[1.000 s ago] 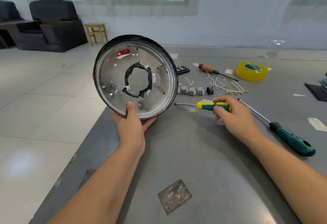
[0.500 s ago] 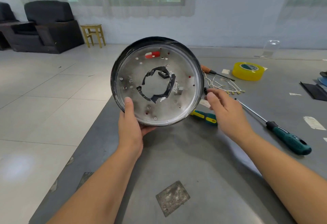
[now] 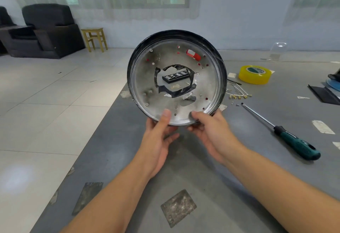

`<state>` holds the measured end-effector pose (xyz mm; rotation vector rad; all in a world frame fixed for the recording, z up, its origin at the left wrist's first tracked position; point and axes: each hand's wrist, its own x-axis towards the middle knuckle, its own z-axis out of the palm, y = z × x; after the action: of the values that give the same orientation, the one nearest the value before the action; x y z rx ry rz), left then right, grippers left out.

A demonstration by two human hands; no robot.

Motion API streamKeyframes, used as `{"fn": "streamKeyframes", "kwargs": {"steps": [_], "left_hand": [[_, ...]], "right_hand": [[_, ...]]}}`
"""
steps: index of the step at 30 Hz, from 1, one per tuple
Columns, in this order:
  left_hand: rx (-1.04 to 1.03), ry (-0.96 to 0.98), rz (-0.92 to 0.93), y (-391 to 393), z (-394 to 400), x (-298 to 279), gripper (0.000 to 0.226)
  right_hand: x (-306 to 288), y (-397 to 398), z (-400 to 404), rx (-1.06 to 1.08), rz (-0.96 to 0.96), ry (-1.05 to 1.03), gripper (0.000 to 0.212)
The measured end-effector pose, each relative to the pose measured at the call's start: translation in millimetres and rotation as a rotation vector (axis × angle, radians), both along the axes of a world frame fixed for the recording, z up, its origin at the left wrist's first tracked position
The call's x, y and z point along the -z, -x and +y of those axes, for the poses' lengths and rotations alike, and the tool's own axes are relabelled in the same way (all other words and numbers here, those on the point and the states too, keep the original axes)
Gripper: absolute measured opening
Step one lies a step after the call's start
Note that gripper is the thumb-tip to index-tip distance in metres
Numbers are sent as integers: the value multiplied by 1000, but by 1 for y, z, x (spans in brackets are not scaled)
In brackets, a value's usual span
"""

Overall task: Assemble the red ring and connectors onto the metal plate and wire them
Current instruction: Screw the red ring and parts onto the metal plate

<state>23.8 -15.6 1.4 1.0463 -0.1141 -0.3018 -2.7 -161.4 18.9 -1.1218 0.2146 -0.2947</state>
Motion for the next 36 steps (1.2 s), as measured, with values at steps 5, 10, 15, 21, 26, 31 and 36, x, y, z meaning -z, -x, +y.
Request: {"fn": "streamKeyframes", "kwargs": {"steps": [5, 10, 15, 21, 26, 31, 36], "left_hand": [[-33, 40, 85, -8, 9, 2, 45], [-121, 39, 84, -23, 25, 2, 49], [-187, 67, 38, -20, 23, -1, 66], [-103, 137, 47, -9, 11, 2, 68], [-33, 117, 77, -8, 5, 11, 66], [-22, 108, 87, -12, 8, 15, 60], [-40, 202, 93, -14, 11, 15, 65]], "right_hand": [[13, 6, 13, -166, -10, 25, 47], [8, 1, -3, -115, 175, 199, 30], [14, 5, -3, -192, 293, 295, 25], [13, 8, 8, -145, 201, 64, 20], [18, 10, 20, -144, 153, 83, 25], [25, 10, 19, -152, 192, 194, 28], [29, 6, 20, -116, 159, 157, 23]]}}
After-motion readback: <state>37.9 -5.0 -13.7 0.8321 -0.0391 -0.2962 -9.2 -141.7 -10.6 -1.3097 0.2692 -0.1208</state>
